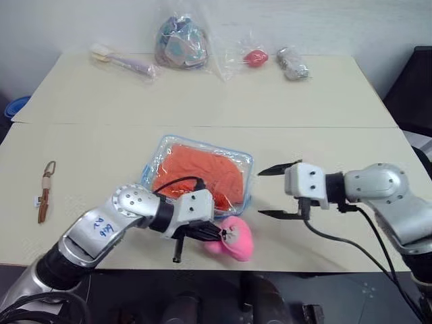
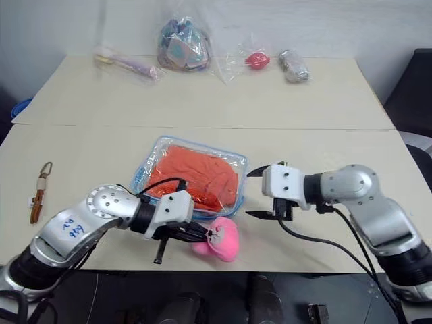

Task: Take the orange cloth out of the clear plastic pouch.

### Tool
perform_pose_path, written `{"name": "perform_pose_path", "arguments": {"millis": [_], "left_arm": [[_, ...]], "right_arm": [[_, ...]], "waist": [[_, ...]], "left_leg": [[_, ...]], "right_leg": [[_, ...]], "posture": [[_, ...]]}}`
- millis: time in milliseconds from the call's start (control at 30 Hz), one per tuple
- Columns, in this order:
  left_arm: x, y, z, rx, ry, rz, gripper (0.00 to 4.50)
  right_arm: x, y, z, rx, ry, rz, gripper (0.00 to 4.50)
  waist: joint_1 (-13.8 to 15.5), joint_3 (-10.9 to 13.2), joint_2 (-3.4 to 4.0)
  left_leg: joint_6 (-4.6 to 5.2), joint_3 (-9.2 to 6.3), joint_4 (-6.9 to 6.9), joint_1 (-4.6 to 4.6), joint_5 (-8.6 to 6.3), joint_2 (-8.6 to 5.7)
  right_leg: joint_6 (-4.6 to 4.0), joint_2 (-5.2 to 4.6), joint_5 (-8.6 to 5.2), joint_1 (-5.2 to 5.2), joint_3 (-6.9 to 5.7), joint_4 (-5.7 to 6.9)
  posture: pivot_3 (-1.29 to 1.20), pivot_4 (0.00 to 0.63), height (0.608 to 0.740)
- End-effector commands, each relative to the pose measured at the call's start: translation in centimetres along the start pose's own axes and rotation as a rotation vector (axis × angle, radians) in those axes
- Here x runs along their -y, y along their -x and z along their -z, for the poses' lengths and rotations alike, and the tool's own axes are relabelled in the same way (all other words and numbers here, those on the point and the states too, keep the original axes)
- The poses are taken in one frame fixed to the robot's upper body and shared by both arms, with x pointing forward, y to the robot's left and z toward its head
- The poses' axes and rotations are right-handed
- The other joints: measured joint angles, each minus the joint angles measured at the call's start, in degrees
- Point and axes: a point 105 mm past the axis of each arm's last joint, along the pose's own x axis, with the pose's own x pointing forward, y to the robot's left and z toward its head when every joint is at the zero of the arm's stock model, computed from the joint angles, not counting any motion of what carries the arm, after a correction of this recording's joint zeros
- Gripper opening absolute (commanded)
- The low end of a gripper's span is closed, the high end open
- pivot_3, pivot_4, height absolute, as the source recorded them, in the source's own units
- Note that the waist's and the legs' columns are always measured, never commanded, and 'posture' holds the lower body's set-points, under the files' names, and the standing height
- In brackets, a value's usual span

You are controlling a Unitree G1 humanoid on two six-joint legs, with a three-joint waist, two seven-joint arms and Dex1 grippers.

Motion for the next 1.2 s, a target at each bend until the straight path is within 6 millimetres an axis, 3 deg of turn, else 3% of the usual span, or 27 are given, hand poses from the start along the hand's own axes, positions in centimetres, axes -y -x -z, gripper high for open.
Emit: {"name": "perform_pose_path", "arguments": {"millis": [33, 167, 333, 600, 933, 1200], "left_arm": [[0.8, 1.3, -1.2, 0.043, -0.038, 0.027, 0.12], [1.1, 1.4, -1.0, 0.037, -0.035, 0.028, 0.12], [1.5, 1.3, -1.0, 0.039, -0.027, 0.03, 0.09], [1.7, 1.4, -0.7, 0.031, -0.01, 0.018, 0.09], [0.9, 3.4, 1.1, -0.003, 0.054, -0.092, 0.09], [-0.1, 10.5, 4.3, -0.104, 0.168, -0.324, 0.09]], "right_arm": [[-0.4, -1.4, -0.4, 0.025, 0.113, -0.006, 4.5], [-0.8, -3.0, -0.3, 0.053, 0.165, 0.003, 4.5], [-0.7, -3.9, 0.0, 0.077, 0.18, 0.031, 2.91], [-0.8, -3.4, 0.6, 0.065, 0.191, 0.017, 0.09], [0.6, -1.6, 2.2, -0.009, 0.228, 0.035, 0.03], [3.1, 2.6, 4.8, -0.127, 0.287, 0.1, 0.03]], "waist": [[0.0, 0.0, 0.0], [0.1, 0.0, 0.0], [-0.2, 0.0, 0.0], [-0.7, 0.0, 0.0], [-1.2, 0.0, 0.01], [-1.4, 0.0, 0.04]], "left_leg": [[0.0, 0.0, 0.0, -0.01, 0.0, 0.0], [0.0, -0.03, 0.02, -0.03, 0.0, -0.02], [0.0, -0.01, 0.01, -0.02, 0.0, 0.0], [0.0, -0.02, 0.01, -0.02, 0.0, 0.01], [0.0, -0.06, -0.01, -0.02, 0.0, 0.02], [0.0, -0.11, -0.06, 0.0, 0.0, 0.05]], "right_leg": [[0.0, -0.01, 0.0, -0.01, 0.0, 0.0], [0.0, -0.03, 0.0, 0.0, -0.03, -0.01], [0.0, 0.0, 0.0, -0.01, -0.02, 0.0], [0.0, 0.0, 0.0, -0.01, -0.02, 0.0], [-0.01, -0.01, -0.01, -0.01, -0.03, -0.01], [-0.02, -0.03, -0.01, -0.05, -0.01, -0.02]], "posture": [[0.0, 0.15, 0.74], [0.0, 0.15, 0.74], [0.0, 0.15, 0.74], [0.0, 0.15, 0.74], [0.0, 0.15, 0.74], [0.0, 0.15, 0.74]]}}
